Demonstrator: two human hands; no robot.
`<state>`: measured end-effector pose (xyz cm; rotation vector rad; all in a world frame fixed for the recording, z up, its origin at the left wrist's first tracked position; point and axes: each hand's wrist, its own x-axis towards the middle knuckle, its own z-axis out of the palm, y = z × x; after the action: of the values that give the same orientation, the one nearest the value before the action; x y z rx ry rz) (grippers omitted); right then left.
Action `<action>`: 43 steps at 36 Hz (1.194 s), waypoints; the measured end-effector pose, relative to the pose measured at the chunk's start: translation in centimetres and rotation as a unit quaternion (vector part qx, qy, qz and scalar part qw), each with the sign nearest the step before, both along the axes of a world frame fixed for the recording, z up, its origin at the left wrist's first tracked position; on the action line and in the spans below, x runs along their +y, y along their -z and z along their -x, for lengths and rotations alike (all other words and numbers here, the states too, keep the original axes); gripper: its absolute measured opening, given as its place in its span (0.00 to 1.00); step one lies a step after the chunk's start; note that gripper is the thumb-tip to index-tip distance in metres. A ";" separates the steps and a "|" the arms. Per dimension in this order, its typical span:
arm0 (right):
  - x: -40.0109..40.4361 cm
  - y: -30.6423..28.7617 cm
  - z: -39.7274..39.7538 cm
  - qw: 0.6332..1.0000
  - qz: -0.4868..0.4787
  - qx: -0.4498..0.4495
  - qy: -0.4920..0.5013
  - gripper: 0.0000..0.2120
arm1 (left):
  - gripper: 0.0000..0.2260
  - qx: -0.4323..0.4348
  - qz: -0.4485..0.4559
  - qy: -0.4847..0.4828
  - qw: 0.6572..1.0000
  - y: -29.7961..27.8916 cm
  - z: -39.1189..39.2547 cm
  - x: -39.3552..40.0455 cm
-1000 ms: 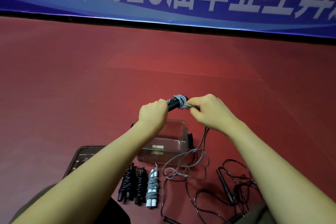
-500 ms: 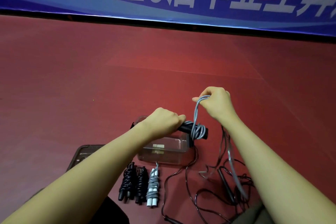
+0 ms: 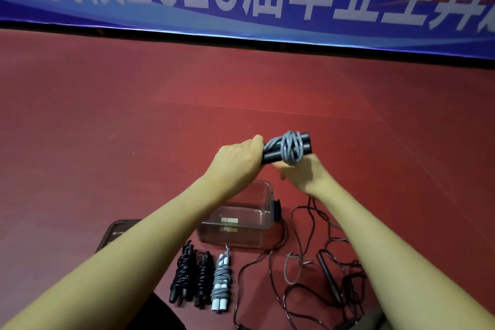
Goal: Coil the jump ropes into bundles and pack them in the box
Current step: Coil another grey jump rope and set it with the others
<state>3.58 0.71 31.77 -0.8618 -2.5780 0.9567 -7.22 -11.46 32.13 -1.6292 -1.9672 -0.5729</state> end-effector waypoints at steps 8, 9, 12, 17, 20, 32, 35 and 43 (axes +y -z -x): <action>-1.8 -1.5 -0.3 0.996 0.004 0.006 -0.085 0.14 | 0.05 -0.123 0.149 -0.208 0.959 0.2 -0.1 0.7; -1.8 -1.8 -0.4 0.996 0.003 0.008 -0.088 0.13 | 0.04 -0.122 0.159 -0.213 0.956 0.4 0.0 0.7; -1.6 -2.4 -0.6 0.995 -0.003 0.027 -0.097 0.11 | 0.02 -0.106 0.185 -0.233 0.949 0.5 0.3 0.6; -1.1 -2.3 -0.5 0.988 -0.087 0.049 -0.119 0.08 | 0.04 -0.065 0.230 -0.226 0.944 1.4 1.0 0.3; -0.9 -2.2 -0.6 0.979 -0.171 0.044 -0.106 0.07 | 0.05 -0.017 0.270 -0.186 0.945 1.8 1.6 0.0; 0.6 -1.3 0.9 0.994 -0.066 0.085 0.003 0.05 | 0.06 0.142 0.302 0.013 0.942 1.7 1.4 -0.4; 1.3 -1.0 0.8 0.994 -0.084 0.054 0.036 0.12 | 0.02 0.152 0.214 0.083 0.961 1.9 2.3 -0.7; 1.5 -1.0 -0.6 0.986 -0.156 -0.022 0.056 0.21 | 0.06 0.128 0.090 0.157 0.975 2.0 3.1 -0.4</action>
<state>4.14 2.23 32.79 -0.9340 -2.5872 0.4888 -10.29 -11.83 30.09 -2.0354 -1.6246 -0.2837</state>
